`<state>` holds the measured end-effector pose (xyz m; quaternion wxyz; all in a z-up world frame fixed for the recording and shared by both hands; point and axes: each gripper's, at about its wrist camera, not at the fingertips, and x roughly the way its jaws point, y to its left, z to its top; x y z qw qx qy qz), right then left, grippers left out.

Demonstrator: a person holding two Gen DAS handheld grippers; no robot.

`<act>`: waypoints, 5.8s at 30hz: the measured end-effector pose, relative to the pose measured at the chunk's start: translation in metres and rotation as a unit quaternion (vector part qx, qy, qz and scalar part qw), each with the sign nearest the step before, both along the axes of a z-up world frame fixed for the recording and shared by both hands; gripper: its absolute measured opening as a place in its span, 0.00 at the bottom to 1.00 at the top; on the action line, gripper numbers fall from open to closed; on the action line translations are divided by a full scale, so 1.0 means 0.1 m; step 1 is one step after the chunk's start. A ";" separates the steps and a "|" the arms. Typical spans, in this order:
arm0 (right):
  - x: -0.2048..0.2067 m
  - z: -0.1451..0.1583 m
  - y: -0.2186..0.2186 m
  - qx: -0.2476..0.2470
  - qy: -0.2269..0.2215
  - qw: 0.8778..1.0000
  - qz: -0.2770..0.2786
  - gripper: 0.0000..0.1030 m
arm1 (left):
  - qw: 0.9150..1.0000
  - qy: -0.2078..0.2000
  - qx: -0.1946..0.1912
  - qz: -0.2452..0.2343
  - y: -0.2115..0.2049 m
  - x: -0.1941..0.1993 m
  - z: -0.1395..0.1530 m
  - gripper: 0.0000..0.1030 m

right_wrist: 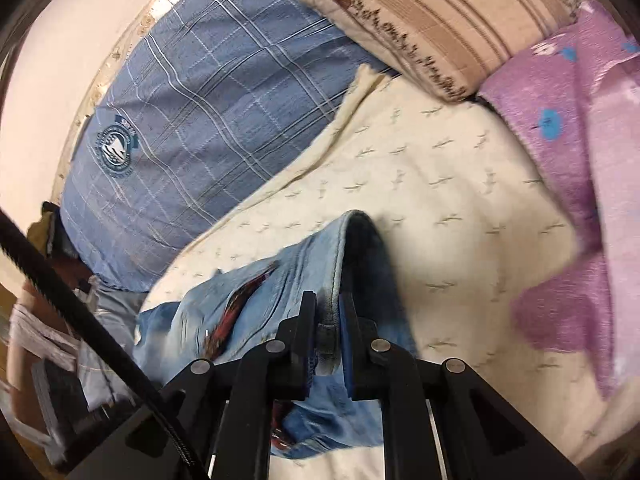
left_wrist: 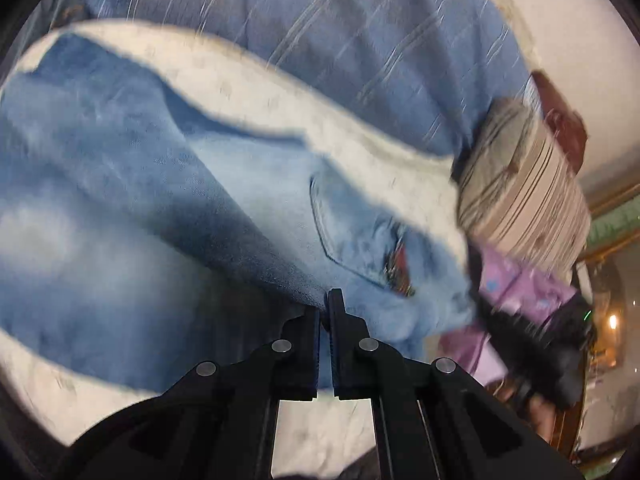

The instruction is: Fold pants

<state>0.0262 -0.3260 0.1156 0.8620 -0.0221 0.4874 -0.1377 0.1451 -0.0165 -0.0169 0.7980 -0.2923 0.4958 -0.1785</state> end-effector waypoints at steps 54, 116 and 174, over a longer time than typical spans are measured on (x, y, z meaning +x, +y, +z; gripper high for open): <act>-0.27 -3.42 3.29 -0.197 0.236 0.870 0.384 0.45 | 0.973 0.039 -0.044 0.223 2.86 0.19 -0.19 0.50; -0.41 -2.74 2.99 -0.051 0.145 0.899 0.409 0.66 | 0.953 -0.077 -0.015 0.292 2.47 -0.02 -0.07 0.01; -0.76 -1.23 1.13 0.008 0.146 0.978 0.148 0.62 | 0.999 0.007 -0.043 0.026 0.58 -1.21 -0.50 0.49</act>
